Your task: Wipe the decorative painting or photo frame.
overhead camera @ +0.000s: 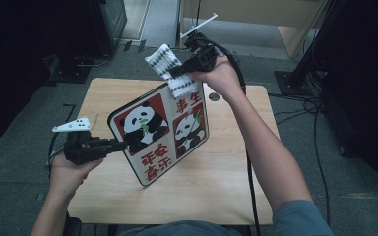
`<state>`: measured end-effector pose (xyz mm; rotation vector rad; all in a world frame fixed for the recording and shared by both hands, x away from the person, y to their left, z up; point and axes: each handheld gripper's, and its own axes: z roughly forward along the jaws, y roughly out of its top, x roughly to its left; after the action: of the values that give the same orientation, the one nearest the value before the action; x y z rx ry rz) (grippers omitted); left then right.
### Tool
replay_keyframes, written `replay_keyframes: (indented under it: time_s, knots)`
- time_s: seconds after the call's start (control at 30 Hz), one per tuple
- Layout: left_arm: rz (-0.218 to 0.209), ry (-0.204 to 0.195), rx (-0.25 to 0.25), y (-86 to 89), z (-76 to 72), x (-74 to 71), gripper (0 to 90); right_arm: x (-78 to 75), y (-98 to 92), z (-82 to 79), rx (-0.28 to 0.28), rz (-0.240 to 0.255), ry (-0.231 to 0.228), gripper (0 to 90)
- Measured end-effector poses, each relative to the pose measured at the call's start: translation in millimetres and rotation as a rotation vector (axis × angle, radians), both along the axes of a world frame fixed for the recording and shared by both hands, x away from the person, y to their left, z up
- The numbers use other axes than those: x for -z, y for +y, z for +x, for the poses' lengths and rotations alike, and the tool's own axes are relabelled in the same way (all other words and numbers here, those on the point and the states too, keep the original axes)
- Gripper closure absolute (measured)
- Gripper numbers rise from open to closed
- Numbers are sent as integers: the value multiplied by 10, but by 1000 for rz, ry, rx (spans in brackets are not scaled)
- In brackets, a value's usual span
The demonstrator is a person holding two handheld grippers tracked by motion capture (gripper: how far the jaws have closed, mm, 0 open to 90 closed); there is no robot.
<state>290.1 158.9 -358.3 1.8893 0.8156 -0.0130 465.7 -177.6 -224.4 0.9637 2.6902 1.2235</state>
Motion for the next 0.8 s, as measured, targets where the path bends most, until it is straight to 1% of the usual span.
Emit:
replay_keyframes:
  time_s: [0.23,0.33,0.43,0.7,0.8]
  knots:
    - [0,-7,-6,8,7,4,788,-3,-142,79,25,5,20,791]
    - [-3,-4,-6,10,10,6,787,-11,-193,114,39,-1,28,790]
    - [-6,3,-13,12,15,4,786,-16,-240,144,46,2,46,789]
    - [-7,8,-16,12,13,3,785,-26,-373,221,90,-9,46,786]
    - [-6,5,-19,17,19,3,784,-25,-427,230,105,-3,58,782]
